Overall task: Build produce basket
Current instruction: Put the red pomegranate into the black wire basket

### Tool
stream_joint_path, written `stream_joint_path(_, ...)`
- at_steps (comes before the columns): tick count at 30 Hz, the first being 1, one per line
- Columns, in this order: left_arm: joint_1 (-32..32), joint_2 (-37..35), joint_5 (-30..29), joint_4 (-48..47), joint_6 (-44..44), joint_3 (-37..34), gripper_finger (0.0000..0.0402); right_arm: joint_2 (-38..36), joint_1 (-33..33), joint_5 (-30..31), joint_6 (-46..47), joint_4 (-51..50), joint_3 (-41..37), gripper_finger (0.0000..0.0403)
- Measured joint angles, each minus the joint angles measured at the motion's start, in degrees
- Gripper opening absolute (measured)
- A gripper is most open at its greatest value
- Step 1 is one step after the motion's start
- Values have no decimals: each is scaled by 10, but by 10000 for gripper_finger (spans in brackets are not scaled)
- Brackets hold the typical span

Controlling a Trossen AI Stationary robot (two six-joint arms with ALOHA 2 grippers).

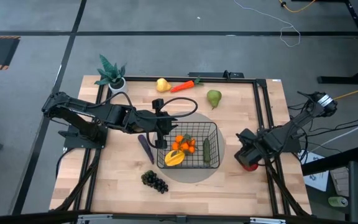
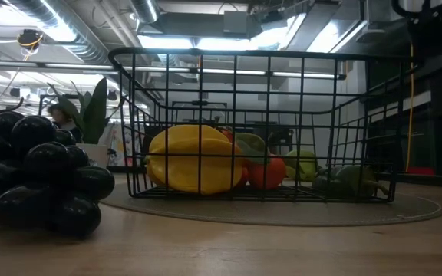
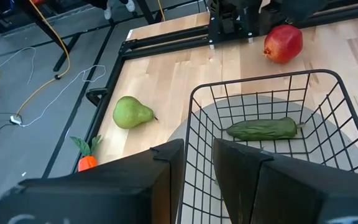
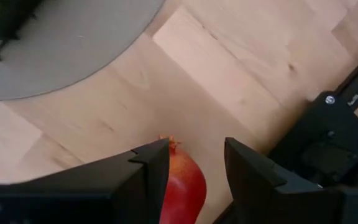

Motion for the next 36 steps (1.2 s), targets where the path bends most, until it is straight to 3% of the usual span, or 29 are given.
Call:
stream_joint_path(9, 0, 0, 0, 0, 0, 0, 77, 4, 0, -4, -16, 36, -1, 142)
stream_joint_path(24, 0, 0, 0, -1, 0, 0, 77, 76, 0, -33, -44, 38, -1, 142)
stream_joint_path(31, 0, 0, 0, -1, -3, 0, 77, 18, 0, -62, -45, -24, -1, 142)
stream_joint_path(36, 0, 0, 0, -1, -4, 0, 77, -38, 12, -5, -41, -22, -1, 142)
